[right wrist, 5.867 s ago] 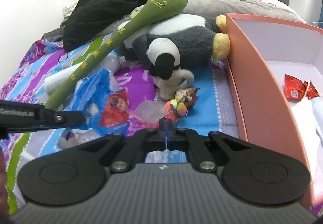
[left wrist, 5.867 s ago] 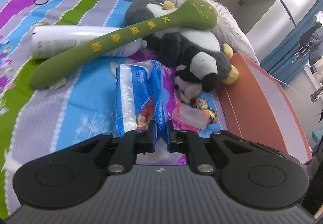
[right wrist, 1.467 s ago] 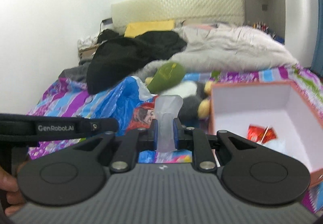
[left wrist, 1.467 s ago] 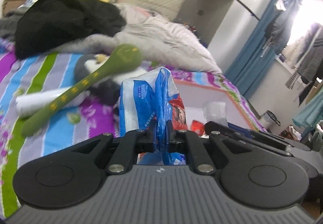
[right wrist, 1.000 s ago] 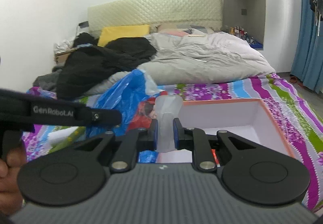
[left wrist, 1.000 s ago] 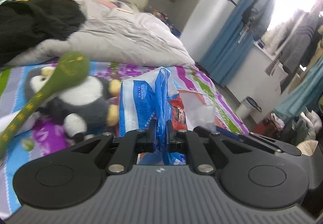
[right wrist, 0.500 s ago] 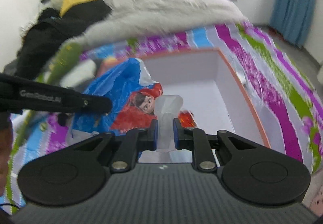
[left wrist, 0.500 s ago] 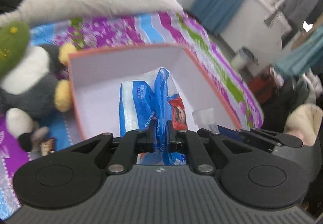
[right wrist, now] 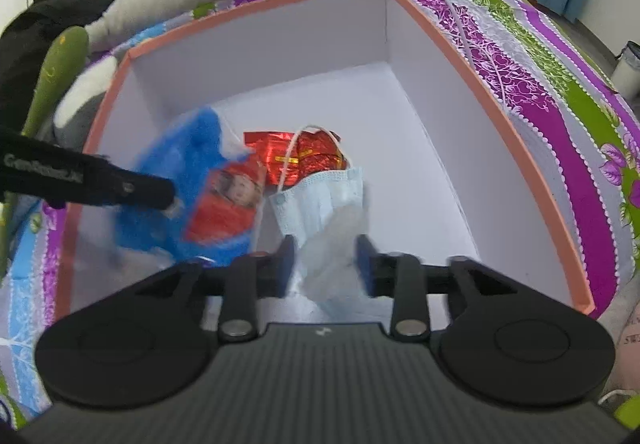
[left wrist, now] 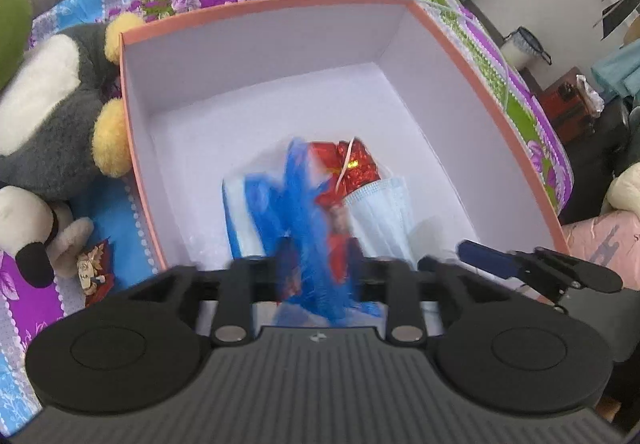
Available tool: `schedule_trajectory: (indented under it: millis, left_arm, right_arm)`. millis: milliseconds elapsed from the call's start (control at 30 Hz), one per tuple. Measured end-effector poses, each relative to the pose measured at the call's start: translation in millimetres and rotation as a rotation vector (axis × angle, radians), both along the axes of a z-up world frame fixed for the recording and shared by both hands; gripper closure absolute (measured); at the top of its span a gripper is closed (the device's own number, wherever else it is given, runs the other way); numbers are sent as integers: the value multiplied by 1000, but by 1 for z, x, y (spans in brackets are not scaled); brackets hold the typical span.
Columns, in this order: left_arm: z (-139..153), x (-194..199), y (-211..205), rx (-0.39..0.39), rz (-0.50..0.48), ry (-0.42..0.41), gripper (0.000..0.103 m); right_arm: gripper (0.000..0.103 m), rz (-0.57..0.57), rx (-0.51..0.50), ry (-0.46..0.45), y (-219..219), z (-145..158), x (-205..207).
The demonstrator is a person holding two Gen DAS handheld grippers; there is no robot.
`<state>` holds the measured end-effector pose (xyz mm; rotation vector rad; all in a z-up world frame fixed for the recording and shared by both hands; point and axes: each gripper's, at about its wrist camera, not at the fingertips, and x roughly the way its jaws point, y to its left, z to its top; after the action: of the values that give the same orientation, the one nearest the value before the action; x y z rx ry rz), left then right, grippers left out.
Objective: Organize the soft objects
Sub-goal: 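Open both grippers to drop the wipe pack and cup into the pink box, then move both open grippers back from the box toward the remaining toys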
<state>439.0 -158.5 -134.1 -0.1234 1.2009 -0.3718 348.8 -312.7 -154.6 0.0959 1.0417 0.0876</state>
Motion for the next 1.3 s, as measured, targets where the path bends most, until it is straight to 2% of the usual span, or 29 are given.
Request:
schedule_trajectory:
  millis: [233,400,533,800,967,1300]
  left_arm:
    - [25,-13,7,-2,15,-112,54]
    - [61,-34,19,-2,19,-235,54]
    - [87,-56,34,-18,41,-321,54]
    - [128,-120,66,10,57,-490,54]
    - [133,-166,85,-15,91,-543,54]
    - [117,-235,123,-36,184,-561,54]
  right_arm:
    - [50,12,11,-60,3,16,-6]
    - [50,6,15,-173,7,46,-24]
    - [50,26,30,-262,15,67,-42]
    - [50,87,97,-380,39,100,-82]
    - [50,118,125,-438,54,111,-102]
    - [50,178,172,-484,80,107,-137]
